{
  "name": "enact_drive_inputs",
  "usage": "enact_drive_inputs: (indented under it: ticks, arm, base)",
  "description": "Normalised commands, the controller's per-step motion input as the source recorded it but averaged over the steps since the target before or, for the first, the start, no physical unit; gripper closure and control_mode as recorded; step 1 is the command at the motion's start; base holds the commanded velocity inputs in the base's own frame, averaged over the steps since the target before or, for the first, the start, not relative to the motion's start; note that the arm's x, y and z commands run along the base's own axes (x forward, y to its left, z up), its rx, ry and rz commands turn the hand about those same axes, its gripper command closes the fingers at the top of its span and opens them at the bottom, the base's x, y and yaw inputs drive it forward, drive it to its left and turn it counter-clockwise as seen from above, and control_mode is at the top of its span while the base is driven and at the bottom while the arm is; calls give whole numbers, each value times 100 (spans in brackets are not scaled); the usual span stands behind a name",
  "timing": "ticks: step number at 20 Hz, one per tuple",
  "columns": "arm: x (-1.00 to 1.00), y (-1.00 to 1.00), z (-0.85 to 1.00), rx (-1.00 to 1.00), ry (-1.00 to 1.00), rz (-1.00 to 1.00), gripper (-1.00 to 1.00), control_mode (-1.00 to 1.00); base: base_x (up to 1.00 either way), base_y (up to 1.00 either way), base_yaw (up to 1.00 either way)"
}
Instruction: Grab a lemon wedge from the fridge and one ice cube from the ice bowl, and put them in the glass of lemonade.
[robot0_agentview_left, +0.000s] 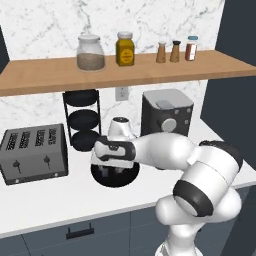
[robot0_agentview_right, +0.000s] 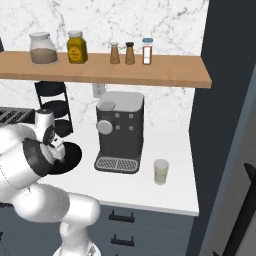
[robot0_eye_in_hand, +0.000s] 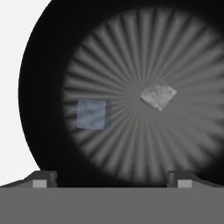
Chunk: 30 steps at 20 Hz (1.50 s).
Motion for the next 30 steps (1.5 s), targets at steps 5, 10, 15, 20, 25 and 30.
enact_drive_inputs:
  ticks: [5, 10, 15, 20, 25, 30]
  arm:
    - [35, 22, -22, 0, 3, 0, -100, -100]
    - [31, 1, -15, 0, 2, 0, -100, -100]
    - [22, 4, -23, 0, 0, 0, -100, -100]
    - [7, 5, -22, 0, 0, 0, -100, -100]
    - [0, 0, -7, 0, 0, -2, -100, -100]
    - [-8, -2, -11, 0, 0, -6, -100, -100]
  base:
    - [0, 0, 0]
    - [0, 0, 0]
    - [0, 0, 0]
    - [0, 0, 0]
    - [0, 0, 0]
    - [0, 0, 0]
